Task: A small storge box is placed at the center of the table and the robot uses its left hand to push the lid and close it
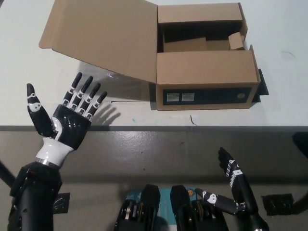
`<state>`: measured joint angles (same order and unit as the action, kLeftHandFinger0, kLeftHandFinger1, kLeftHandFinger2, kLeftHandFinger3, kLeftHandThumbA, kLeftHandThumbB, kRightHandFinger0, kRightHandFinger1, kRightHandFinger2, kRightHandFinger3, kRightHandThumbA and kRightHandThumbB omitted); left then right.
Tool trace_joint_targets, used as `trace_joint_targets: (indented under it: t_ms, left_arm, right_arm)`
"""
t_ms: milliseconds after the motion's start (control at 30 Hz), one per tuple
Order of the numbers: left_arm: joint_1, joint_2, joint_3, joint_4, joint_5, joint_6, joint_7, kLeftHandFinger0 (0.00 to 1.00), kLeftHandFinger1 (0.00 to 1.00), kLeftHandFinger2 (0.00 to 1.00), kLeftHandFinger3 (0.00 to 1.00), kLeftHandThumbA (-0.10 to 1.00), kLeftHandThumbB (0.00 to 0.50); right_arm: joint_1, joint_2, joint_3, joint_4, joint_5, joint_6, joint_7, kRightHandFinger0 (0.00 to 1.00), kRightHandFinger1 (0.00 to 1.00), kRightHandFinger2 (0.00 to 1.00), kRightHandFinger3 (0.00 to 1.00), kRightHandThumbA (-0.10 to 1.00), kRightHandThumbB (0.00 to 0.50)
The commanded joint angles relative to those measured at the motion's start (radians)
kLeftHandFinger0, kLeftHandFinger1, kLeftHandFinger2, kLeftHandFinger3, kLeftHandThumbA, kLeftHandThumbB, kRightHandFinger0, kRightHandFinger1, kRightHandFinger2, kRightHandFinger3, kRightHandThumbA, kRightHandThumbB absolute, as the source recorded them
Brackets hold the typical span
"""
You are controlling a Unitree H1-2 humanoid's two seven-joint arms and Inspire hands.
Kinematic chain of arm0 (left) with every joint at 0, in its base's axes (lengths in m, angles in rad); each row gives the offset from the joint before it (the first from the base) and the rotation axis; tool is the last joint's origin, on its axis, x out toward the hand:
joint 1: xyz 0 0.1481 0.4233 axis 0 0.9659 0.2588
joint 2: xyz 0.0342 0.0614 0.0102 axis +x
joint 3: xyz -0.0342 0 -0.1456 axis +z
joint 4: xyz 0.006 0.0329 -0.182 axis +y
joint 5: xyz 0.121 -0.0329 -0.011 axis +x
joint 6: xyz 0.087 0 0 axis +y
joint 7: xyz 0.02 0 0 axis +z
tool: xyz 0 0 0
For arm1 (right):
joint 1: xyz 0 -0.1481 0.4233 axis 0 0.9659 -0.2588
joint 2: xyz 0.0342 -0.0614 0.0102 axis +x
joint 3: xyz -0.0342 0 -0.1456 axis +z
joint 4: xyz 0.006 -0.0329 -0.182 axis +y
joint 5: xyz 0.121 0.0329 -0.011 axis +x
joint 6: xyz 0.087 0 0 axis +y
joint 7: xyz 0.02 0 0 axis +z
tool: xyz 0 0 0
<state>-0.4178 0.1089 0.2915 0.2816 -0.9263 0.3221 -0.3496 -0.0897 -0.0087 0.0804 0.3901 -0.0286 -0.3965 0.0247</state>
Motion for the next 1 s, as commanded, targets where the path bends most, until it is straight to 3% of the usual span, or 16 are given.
trace_joint_targets:
  t_ms: [0, 367, 800, 967]
  left_arm:
    - [-0.061, 0.004, 0.015, 0.022, -0.043, 0.040, -0.056, 1.00, 1.00, 1.00, 1.00, 1.00, 0.363]
    - [-0.205, 0.009, 0.026, 0.162, 0.009, 0.034, -0.015, 1.00, 1.00, 1.00, 1.00, 1.00, 0.366]
    - [-0.457, 0.035, 0.044, 0.472, 0.117, -0.037, 0.017, 1.00, 1.00, 1.00, 1.00, 1.00, 0.378]
    - [-0.521, 0.028, 0.048, 0.457, 0.142, -0.036, 0.034, 1.00, 1.00, 1.00, 1.00, 1.00, 0.396]
  right_arm:
    - [-0.017, 0.001, 0.003, -0.032, -0.001, -0.073, -0.006, 1.00, 1.00, 1.00, 1.00, 1.00, 0.342]
    - [-0.021, 0.001, 0.005, -0.030, -0.002, -0.073, -0.005, 1.00, 1.00, 1.00, 1.00, 1.00, 0.347]
    - [-0.026, 0.002, 0.002, -0.034, 0.002, -0.073, -0.002, 1.00, 1.00, 1.00, 1.00, 1.00, 0.347]
    - [-0.031, 0.003, 0.000, -0.036, 0.006, -0.073, 0.001, 1.00, 1.00, 1.00, 1.00, 1.00, 0.347]
